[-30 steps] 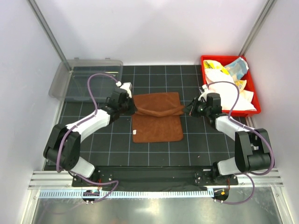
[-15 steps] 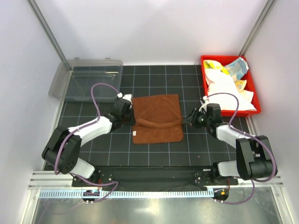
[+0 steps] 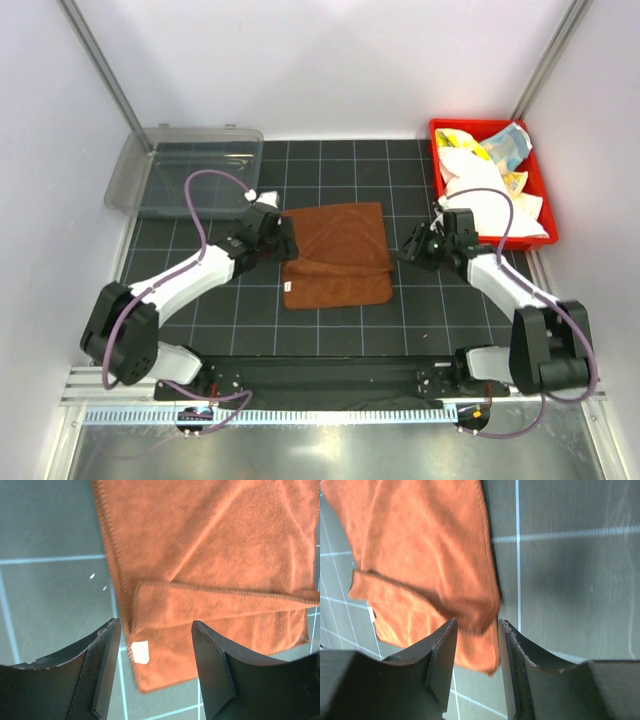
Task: Fold and stack the towels
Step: Fold the towel
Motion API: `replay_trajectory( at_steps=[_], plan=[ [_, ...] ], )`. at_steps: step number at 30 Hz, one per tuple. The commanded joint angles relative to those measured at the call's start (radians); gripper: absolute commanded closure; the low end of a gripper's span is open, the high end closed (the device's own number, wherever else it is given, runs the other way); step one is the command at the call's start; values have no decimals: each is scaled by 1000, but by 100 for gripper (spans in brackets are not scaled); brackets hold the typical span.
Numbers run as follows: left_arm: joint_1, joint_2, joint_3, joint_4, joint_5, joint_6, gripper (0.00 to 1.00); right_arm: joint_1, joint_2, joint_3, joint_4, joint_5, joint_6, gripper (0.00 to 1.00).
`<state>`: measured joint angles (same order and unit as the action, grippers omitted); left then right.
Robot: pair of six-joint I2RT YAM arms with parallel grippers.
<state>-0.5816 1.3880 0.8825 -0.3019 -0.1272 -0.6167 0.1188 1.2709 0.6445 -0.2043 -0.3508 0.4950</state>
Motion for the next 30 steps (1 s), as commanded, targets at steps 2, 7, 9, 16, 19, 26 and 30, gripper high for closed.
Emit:
replay_trajectory(
  at_steps=[2, 7, 9, 16, 19, 26, 30],
  plan=[
    [-4, 130, 78, 23, 60, 15, 38, 33, 185, 115, -1, 13, 17, 56],
    [-4, 198, 104, -38, 80, -9, 37, 61, 223, 116, -79, 107, 120, 55],
    [-11, 218, 95, -51, 107, -12, 37, 62, 213, 92, -89, 125, 177, 55],
    [-84, 149, -11, -107, 26, -34, 49, 67, 167, 8, -89, 110, 137, 62],
    [-90, 65, -48, -123, -18, -64, 51, 64, 144, -31, -93, 119, 113, 62],
    [-90, -52, -27, -190, -143, -166, 40, 65, 113, -52, -70, 99, 99, 62],
    [-87, -20, 22, -152, -83, -201, 33, 65, 113, -52, -67, 82, 106, 62]
  ],
)
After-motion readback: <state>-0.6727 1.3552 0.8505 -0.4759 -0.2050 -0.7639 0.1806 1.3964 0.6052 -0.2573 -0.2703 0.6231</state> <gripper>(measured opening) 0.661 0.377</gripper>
